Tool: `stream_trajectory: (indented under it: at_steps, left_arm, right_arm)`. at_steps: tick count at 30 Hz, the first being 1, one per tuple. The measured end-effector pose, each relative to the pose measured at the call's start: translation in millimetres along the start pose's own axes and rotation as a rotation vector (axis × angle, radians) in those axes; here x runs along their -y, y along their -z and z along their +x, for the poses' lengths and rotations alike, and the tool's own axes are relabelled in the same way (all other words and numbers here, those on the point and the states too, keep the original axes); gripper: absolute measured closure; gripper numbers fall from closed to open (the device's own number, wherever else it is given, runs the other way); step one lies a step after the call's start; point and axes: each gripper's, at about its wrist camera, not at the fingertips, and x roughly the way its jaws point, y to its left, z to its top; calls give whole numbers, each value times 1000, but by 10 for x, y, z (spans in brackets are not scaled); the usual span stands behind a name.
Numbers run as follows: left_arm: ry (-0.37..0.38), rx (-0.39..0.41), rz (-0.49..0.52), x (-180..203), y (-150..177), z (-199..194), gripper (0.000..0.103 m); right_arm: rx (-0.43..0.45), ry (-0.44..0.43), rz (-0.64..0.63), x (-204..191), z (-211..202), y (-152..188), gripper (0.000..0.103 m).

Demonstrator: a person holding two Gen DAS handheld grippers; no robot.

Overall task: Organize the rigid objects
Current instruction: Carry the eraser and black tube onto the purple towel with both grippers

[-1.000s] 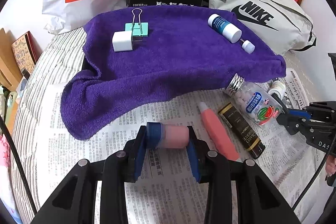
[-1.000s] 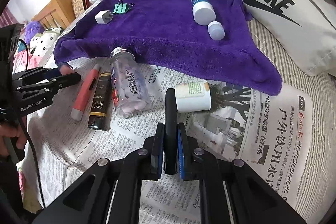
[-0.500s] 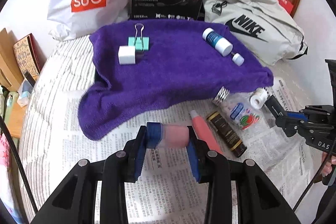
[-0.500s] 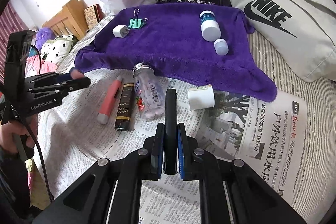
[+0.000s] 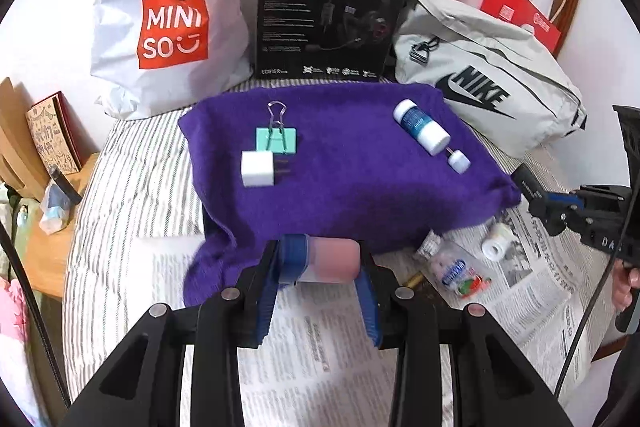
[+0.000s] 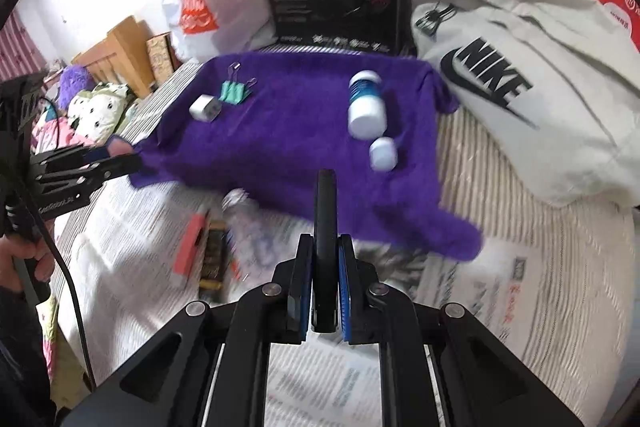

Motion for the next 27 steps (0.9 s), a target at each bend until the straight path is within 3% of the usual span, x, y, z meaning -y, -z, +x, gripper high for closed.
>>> stream_trajectory:
  at_steps: [8,27]
  left_arm:
    - [0,-11,-29,-208,-206,197,69]
    - [1,-84,-53,-408,-348,733,69]
  right_arm:
    - [-21,17,14,114,222,-293,91]
    - [-128,55,-52,71,938,-603,91]
